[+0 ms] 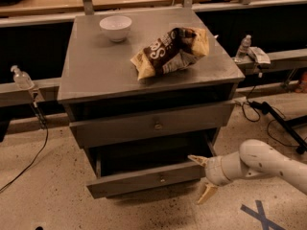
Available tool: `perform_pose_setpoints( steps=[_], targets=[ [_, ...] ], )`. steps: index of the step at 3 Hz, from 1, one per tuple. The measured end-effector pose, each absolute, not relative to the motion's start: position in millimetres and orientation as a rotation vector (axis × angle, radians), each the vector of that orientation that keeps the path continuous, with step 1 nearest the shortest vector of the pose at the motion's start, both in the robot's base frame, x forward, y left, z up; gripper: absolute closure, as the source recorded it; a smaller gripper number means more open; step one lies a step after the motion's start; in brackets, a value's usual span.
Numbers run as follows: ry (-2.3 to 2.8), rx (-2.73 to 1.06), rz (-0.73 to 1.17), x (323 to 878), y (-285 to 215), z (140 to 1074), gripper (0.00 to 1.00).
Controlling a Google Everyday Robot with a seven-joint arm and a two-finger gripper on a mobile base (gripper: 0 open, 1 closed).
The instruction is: Open middle drawer
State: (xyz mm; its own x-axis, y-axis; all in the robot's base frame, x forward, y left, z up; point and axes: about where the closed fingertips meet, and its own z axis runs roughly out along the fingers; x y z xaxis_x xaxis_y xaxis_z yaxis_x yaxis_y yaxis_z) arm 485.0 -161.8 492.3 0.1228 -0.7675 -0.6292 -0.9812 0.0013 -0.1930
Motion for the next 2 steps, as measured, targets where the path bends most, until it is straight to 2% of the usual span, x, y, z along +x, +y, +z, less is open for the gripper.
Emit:
perform_pose_setpoints(
  steps=[2],
  targets=[
    [1.678, -1.896, 0.438, 531.1, -139.9, 488.9, 0.13]
  ],
)
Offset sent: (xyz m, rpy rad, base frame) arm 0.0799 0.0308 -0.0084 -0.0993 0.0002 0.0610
